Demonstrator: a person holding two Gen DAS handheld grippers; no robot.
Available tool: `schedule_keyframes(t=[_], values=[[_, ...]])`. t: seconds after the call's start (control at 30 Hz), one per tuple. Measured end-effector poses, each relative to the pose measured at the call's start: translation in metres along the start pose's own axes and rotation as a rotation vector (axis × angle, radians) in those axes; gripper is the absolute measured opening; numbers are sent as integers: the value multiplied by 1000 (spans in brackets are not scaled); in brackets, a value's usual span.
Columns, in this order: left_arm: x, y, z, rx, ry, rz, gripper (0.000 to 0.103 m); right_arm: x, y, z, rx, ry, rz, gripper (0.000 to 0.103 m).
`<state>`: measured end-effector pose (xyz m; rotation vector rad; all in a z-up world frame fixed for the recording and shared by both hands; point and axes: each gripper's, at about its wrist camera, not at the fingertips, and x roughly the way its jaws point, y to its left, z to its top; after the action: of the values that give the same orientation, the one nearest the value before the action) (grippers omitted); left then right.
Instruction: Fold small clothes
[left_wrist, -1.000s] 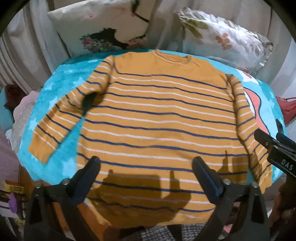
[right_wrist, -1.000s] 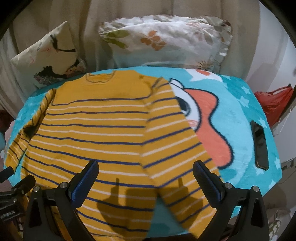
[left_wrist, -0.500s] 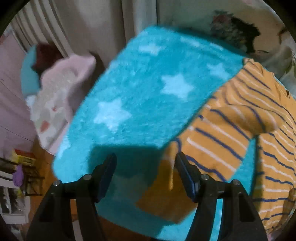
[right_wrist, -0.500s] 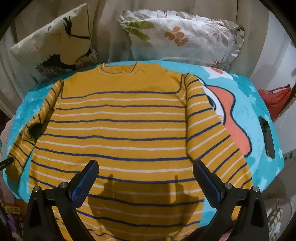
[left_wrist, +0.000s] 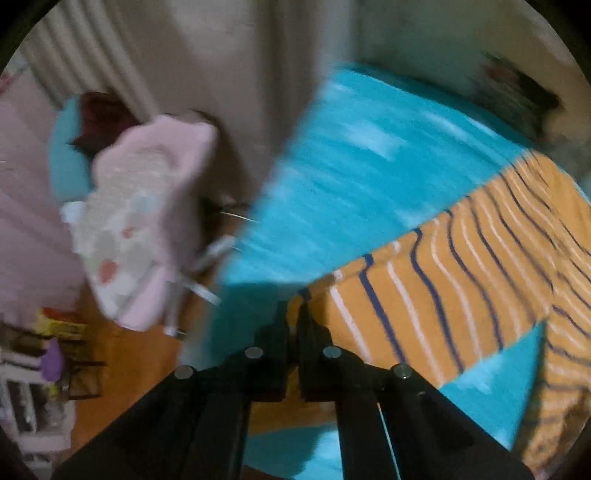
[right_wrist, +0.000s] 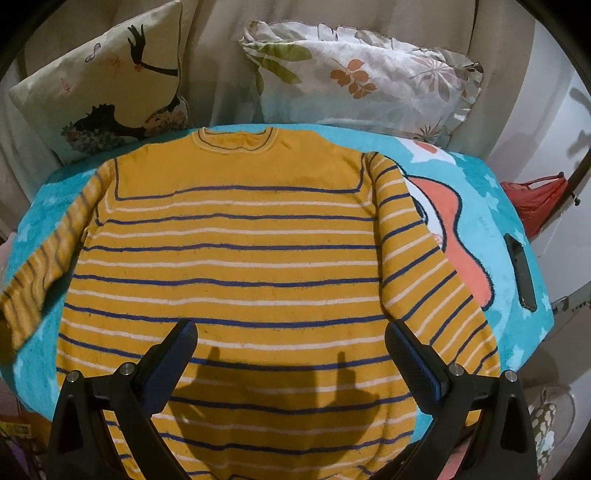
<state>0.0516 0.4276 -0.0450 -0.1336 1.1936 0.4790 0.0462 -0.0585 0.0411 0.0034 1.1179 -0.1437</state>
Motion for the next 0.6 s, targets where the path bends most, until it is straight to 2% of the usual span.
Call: schedule_keyframes(t=[0.03, 0.13, 0.27, 0.3, 0.4, 0.47, 0.53, 0.6], values=[[-2, 8, 8, -11, -11, 27, 4, 1, 2, -1, -1, 2, 0, 103], [-13, 13, 19, -24, -36, 28, 5, 6, 1, -5, 8, 14, 6, 102], [-27, -1, 21, -30, -64, 47, 16, 9, -14, -11, 39, 26, 17, 102], [-33, 0, 20, -37, -72, 34, 22, 9, -20, -12, 49, 27, 17, 102], [-53, -3, 12, -65, -91, -18, 41, 4, -59, -18, 114, 13, 19, 102], [-71, -11, 3, -86, -114, -52, 47, 2, -99, -26, 180, 0, 13, 102], [-89, -23, -9, -105, -132, -87, 58, 3, -143, -35, 252, -7, -18, 102], [-103, -34, -18, -127, -140, -122, 64, 8, -182, -44, 315, 4, -56, 102]])
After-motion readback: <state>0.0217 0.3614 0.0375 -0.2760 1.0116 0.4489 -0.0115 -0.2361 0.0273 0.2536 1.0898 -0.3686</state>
